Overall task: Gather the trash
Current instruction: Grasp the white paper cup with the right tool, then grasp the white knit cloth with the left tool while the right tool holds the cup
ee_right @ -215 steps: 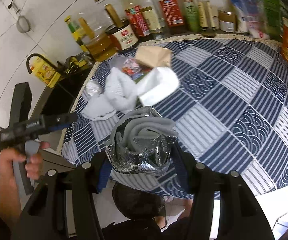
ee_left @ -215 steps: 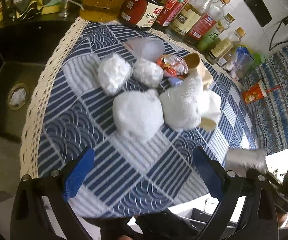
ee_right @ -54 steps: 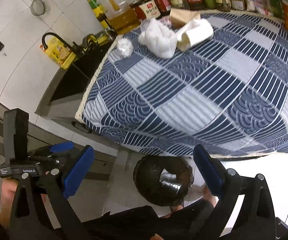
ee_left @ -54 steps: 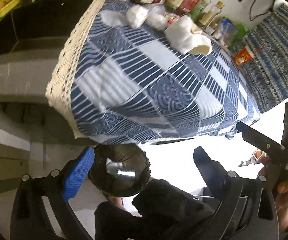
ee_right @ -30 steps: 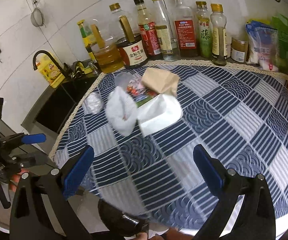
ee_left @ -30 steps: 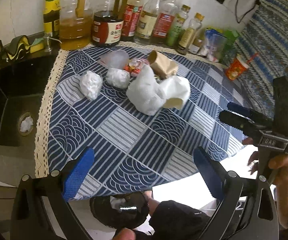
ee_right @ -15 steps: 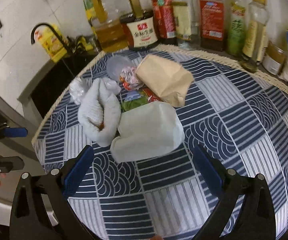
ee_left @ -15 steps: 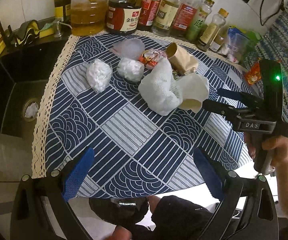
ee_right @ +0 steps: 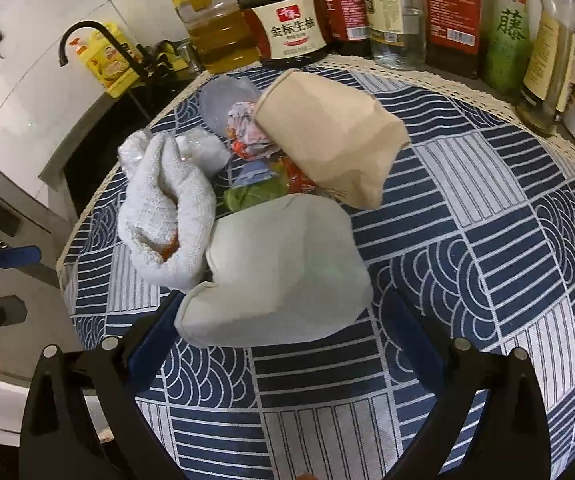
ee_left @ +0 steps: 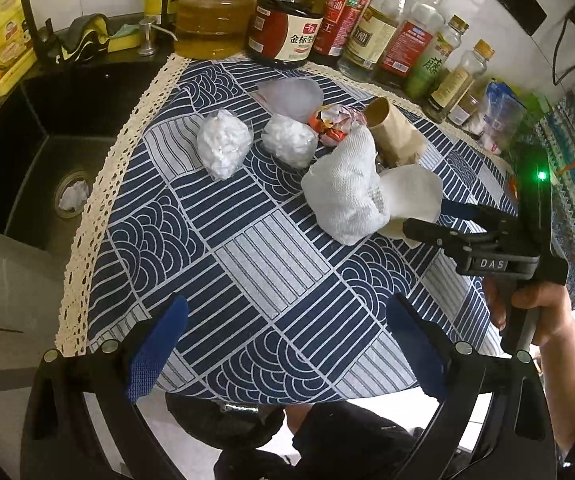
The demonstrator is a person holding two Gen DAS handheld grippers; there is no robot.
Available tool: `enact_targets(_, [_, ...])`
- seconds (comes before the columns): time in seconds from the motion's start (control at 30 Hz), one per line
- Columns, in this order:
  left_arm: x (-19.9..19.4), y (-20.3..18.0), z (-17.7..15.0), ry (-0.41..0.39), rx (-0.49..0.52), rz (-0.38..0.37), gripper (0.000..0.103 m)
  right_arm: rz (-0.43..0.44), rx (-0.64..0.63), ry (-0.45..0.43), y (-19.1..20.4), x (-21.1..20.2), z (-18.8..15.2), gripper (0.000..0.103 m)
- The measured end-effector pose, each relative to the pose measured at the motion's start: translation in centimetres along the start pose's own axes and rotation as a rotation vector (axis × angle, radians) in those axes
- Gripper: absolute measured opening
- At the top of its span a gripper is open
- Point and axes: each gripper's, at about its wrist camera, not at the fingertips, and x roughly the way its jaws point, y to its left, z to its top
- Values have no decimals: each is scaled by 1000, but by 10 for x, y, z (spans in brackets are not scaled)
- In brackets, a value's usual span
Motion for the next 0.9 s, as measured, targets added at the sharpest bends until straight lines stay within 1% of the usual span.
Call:
enact_targets(0.03, [0, -1, 0, -1, -3, -7, 96, 15, -10, -6, 1, 0, 0, 96])
enact_targets(0.1, [0, -4, 1, -4, 0, -24, 96, 17, -23, -17, 2, -1, -1, 90])
enact_targets(0.17, [1, -8, 2, -3, 5, -26, 96, 24, -20, -27, 0, -2, -2, 89])
enact_targets(0.27, [3, -12, 3, 7, 9, -25, 96, 24, -7, -31, -3, -3, -3, 89])
enact_targets(0.33, [3, -14, 5, 6, 12, -2, 96, 28, 5, -36, -7, -7, -3, 88])
enact_targets(0.37, [4, -14, 5, 9, 10, -1, 96, 28, 11, -43, -8, -10, -4, 88])
enact_targets(0.5, [8, -16, 11, 25, -1, -8, 96, 24, 27, -56, -14, -19, -8, 88])
enact_targets(0.77, [22, -30, 24, 37, 40, -30, 96, 16, 59, -92, -21, -44, -22, 88])
enact_targets(0.9, [37, -34, 33, 51, 56, -37, 96, 13, 66, -104, -22, -57, -32, 88])
